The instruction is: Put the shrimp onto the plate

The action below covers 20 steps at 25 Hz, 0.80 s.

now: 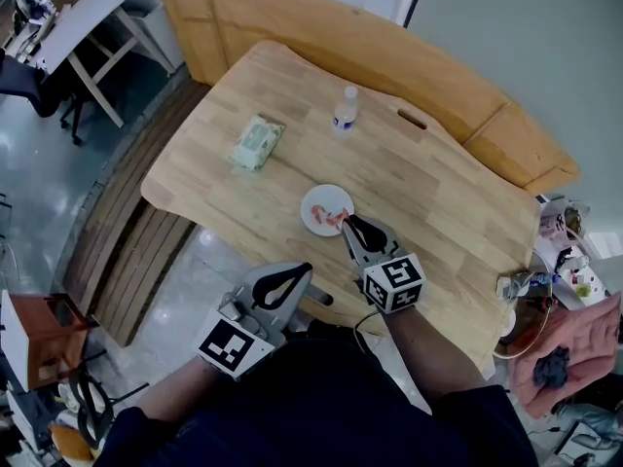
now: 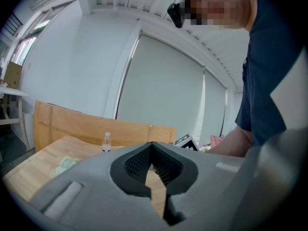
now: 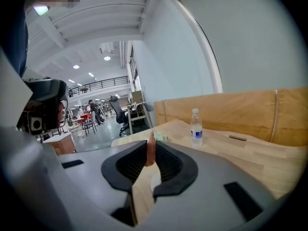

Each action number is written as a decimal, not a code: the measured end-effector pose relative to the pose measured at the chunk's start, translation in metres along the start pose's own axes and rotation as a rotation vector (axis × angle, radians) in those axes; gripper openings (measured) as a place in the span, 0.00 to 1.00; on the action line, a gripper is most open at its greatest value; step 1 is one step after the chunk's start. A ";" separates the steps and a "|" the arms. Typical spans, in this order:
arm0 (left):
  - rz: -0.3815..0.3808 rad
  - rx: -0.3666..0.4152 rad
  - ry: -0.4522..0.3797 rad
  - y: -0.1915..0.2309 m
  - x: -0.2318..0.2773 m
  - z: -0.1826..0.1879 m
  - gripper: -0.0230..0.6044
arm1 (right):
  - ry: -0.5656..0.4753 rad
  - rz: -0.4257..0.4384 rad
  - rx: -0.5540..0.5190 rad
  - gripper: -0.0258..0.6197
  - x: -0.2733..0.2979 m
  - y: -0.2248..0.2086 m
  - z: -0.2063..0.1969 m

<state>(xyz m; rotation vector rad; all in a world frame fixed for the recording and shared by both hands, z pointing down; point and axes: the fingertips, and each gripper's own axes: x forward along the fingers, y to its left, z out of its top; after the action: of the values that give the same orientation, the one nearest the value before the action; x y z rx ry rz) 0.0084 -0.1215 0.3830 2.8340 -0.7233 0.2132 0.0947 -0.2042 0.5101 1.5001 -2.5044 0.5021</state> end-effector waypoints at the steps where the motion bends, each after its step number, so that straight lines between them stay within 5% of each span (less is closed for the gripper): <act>1: 0.003 -0.003 0.000 0.001 0.001 0.000 0.04 | 0.011 -0.001 0.000 0.14 0.004 -0.004 -0.004; 20: 0.038 -0.030 0.008 0.020 0.014 -0.004 0.04 | 0.218 -0.015 0.006 0.14 0.072 -0.054 -0.075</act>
<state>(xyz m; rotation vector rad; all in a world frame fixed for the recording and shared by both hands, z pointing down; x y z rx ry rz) 0.0102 -0.1443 0.3930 2.7917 -0.7725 0.2179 0.1065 -0.2582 0.6131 1.3836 -2.3252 0.6346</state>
